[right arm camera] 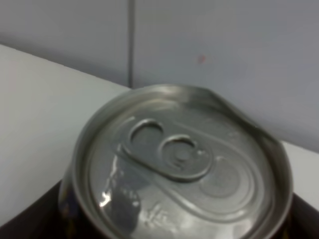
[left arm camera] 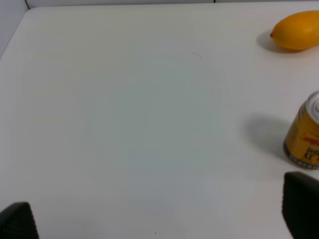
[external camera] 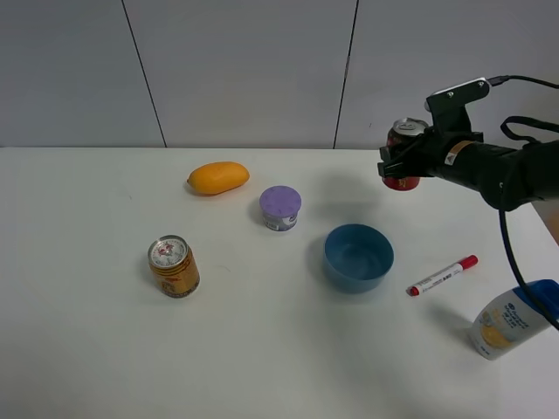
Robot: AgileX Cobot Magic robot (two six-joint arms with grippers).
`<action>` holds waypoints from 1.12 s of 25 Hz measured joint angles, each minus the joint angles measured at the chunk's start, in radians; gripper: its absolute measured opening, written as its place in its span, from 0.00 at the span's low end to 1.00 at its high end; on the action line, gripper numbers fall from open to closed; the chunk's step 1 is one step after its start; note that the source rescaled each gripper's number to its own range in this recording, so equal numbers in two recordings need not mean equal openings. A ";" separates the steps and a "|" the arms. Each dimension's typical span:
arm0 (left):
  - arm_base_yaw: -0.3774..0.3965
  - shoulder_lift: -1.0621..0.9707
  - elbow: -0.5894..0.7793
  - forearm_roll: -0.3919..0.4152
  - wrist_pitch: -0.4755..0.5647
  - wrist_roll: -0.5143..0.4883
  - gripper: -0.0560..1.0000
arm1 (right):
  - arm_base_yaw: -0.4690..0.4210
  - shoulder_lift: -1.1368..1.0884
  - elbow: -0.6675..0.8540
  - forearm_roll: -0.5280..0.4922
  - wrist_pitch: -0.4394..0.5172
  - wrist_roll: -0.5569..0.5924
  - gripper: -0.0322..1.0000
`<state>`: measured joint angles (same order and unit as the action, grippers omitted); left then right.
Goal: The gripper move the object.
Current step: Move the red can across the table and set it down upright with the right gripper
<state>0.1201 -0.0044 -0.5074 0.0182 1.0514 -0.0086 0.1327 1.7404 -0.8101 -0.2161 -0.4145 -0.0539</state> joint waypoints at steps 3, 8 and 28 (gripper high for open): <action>0.000 0.000 0.000 0.000 0.000 0.000 1.00 | 0.086 -0.051 0.000 -0.037 0.013 0.026 0.03; 0.000 0.000 0.000 0.000 0.000 0.000 1.00 | 0.242 -0.085 -0.037 -0.066 0.061 0.080 0.03; 0.000 0.000 0.000 0.000 0.000 0.000 1.00 | 0.564 0.171 -0.089 -0.122 -0.141 0.151 0.03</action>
<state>0.1201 -0.0044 -0.5074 0.0182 1.0514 -0.0086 0.6965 1.9116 -0.8988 -0.3385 -0.5554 0.0968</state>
